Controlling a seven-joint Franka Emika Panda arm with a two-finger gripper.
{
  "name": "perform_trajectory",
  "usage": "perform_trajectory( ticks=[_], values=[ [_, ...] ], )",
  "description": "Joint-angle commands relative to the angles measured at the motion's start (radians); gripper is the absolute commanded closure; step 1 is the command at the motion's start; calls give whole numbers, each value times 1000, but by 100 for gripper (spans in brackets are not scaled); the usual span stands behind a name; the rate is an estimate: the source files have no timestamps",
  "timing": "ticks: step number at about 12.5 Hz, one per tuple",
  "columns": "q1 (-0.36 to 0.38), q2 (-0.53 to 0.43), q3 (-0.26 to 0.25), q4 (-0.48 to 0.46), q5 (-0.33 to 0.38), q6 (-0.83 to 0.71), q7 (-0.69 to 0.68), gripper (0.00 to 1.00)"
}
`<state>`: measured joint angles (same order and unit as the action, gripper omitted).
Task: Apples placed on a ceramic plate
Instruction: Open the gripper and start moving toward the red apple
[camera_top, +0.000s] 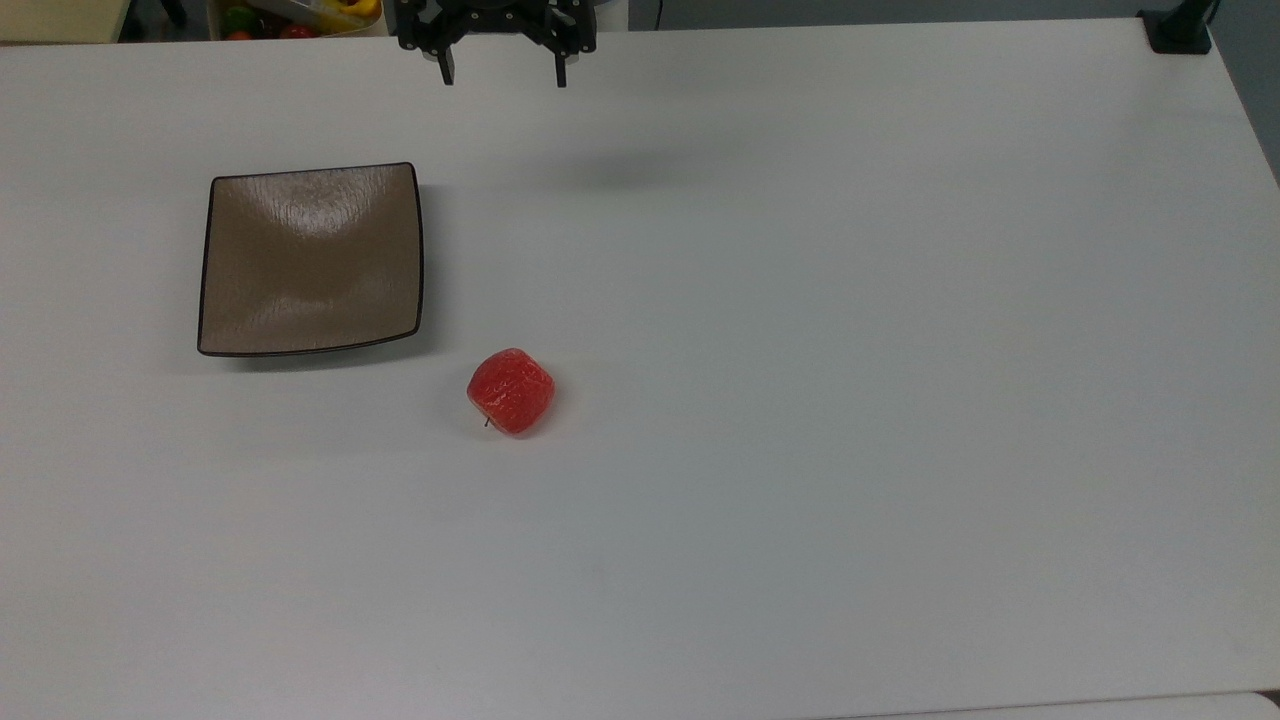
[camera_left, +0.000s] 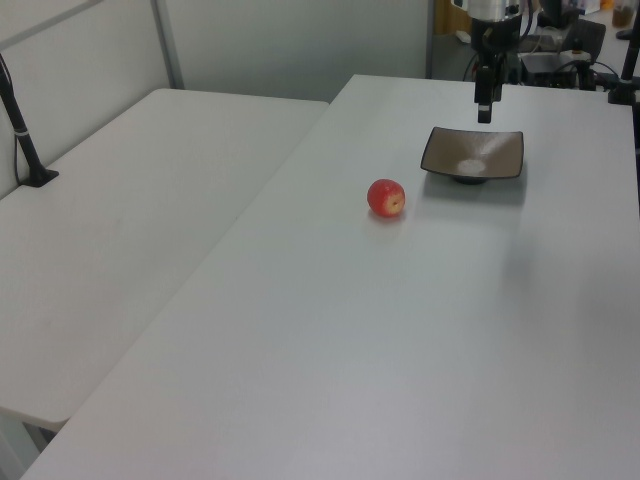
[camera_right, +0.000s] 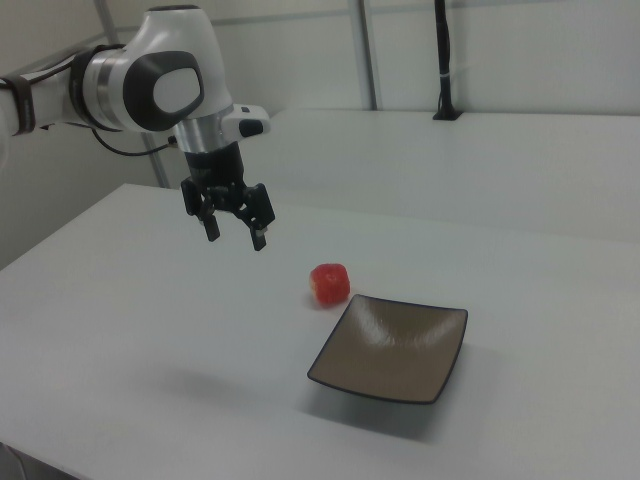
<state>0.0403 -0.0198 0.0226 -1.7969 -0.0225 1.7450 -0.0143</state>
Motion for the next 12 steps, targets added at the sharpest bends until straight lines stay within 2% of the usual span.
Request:
perform_trajectory(
  ticks=[1, 6, 7, 12],
  values=[
    [10, 11, -4, 16, -17, 4, 37, 0],
    [12, 11, -4, 16, -13, 5, 40, 0],
    [12, 17, -4, 20, -13, 13, 77, 0],
    [32, 128, -4, 86, -16, 200, 564, 0]
  ],
)
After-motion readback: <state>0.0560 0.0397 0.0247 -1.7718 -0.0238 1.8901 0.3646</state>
